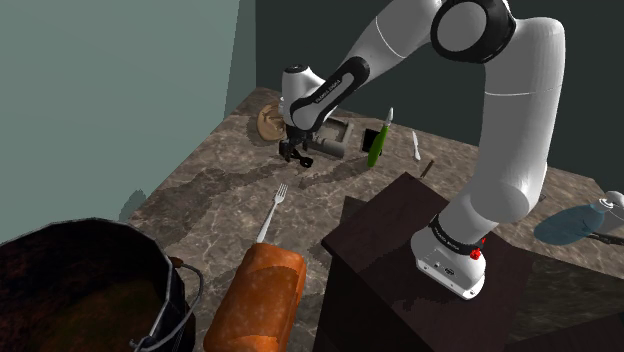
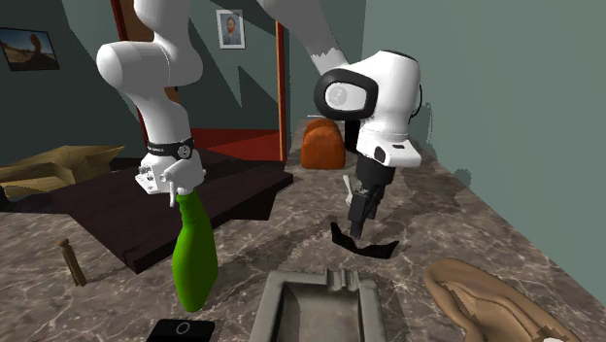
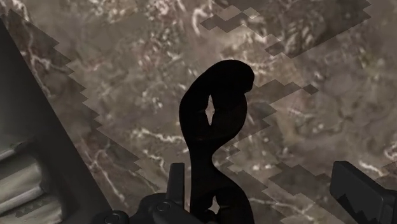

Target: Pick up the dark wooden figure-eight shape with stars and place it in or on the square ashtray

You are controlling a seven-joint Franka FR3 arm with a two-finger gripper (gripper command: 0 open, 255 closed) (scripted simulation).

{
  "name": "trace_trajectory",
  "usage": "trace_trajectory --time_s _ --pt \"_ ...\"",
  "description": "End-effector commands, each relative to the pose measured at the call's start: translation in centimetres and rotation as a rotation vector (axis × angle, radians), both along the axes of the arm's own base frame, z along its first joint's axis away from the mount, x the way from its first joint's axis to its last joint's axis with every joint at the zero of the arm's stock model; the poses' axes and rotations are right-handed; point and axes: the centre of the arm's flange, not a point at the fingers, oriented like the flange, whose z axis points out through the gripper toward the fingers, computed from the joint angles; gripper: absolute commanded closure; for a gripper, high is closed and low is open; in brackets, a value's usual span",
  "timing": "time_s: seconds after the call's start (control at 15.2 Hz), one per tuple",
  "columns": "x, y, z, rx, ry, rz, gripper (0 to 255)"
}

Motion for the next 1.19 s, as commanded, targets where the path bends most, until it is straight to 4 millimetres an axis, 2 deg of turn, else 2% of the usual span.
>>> trace_trajectory --time_s 0.0,0.46,0.53,1.12 --pt "-0.08 -0.18 -0.77 0.0 0.0 0.0 0" --pt "-0.07 -0.18 -0.77 0.0 0.0 0.0 0" --pt "-0.07 -0.18 -0.77 0.0 0.0 0.0 255" --pt "-0.07 -0.18 -0.77 0.0 0.0 0.0 255"
